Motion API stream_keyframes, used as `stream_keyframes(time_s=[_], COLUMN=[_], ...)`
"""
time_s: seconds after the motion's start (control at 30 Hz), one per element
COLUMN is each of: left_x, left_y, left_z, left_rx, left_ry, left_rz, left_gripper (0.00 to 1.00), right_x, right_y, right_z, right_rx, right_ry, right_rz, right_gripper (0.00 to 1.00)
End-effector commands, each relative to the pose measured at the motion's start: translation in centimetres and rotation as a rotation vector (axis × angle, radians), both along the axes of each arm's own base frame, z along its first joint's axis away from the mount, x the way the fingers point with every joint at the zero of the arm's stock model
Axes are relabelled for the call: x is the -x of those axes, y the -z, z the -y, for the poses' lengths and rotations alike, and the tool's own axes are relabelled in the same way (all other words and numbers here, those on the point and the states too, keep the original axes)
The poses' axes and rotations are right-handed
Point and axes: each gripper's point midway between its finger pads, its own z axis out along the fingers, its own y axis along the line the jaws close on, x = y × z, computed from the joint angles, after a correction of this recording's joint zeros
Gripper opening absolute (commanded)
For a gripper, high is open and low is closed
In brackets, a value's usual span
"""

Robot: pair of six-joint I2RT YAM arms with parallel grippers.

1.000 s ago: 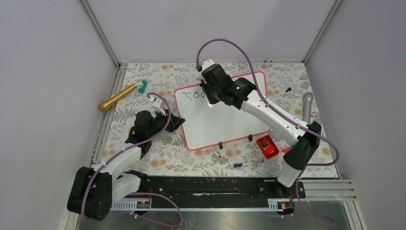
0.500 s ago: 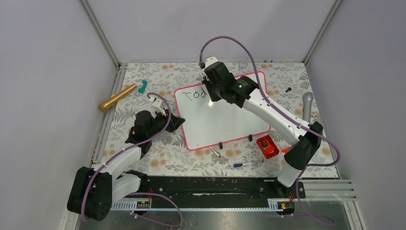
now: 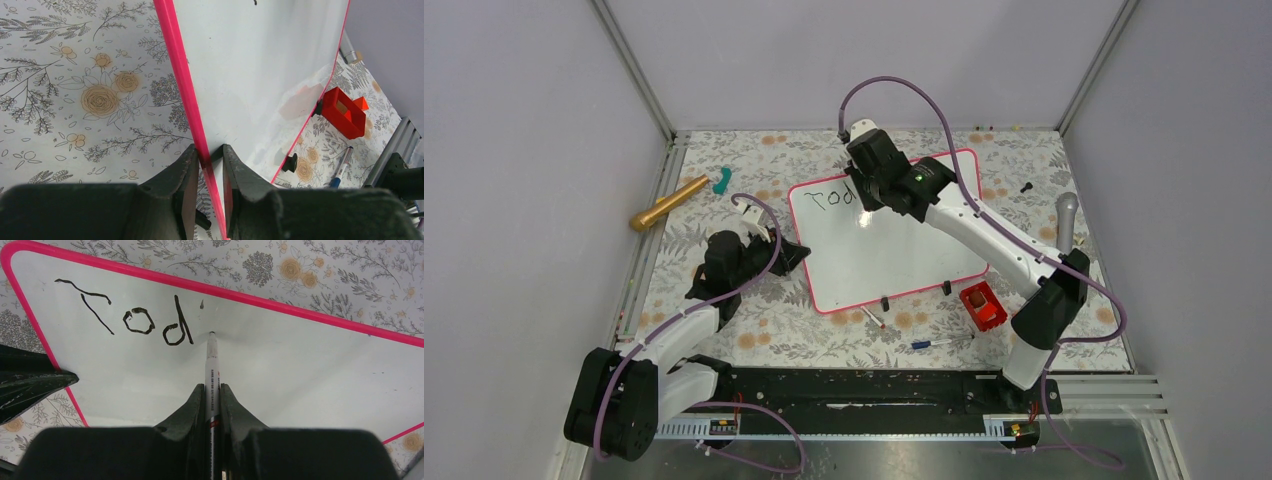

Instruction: Write a sentence on the whiteboard

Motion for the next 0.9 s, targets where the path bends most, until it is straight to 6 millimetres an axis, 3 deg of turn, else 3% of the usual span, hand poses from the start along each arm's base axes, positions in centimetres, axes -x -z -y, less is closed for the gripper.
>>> stream_keyframes(time_s=[0.0, 0.57, 0.87], left_x=[-0.3, -0.3, -0.3], left_y=[-1.4, -1.4, -1.4], left_z=[0.4, 0.4, 0.5], left_rx=[-0.016, -0.013, -0.014], left_ry=[0.025, 0.029, 0.030], left_rz=[0.084, 0.082, 0.082], left_gripper=[0.00, 0.00, 0.00], right_x=[-1.4, 0.0, 0.5], right_y=[-1.5, -0.6, -0.3], right_z=[0.3, -0.8, 0.2], right_rx=[-0.009, -0.044, -0.016], right_ry=[0.035, -0.042, -0.034], right_rz=[0.051, -0.010, -0.016], right_gripper=[0.00, 0.00, 0.00])
